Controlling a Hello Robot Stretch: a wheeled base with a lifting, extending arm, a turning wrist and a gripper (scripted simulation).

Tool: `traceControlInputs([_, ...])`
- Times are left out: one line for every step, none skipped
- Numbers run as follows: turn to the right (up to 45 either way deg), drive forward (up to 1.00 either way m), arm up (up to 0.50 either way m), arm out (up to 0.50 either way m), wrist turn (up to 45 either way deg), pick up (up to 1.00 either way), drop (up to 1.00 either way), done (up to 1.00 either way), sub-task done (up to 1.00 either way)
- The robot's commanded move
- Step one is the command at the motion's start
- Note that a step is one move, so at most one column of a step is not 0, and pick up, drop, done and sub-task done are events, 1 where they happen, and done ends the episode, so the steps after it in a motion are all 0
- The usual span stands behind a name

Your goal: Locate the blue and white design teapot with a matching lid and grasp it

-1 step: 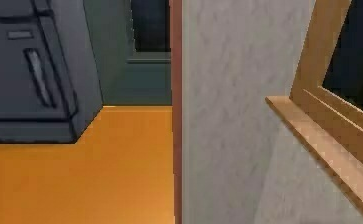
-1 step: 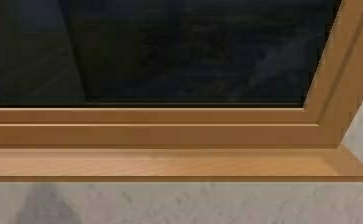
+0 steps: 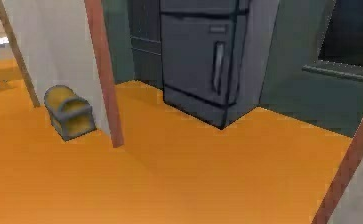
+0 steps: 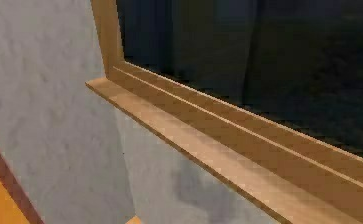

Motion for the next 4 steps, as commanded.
traceControlInputs([-36.0, 0.00, 0.00, 0.00, 0.0, 0.00, 0.00, 0.00, 0.00])
traceControlInputs([0.0, 0.20, 0.00, 0.00, 0.0, 0.00, 0.00, 0.00, 0.00])
traceControlInputs([30.0, 0.00, 0.00, 0.00, 0.0, 0.00, 0.00, 0.00, 0.00])
traceControlInputs([0.0, 0.90, 0.00, 0.00, 0.0, 0.00, 0.00, 0.00, 0.00])
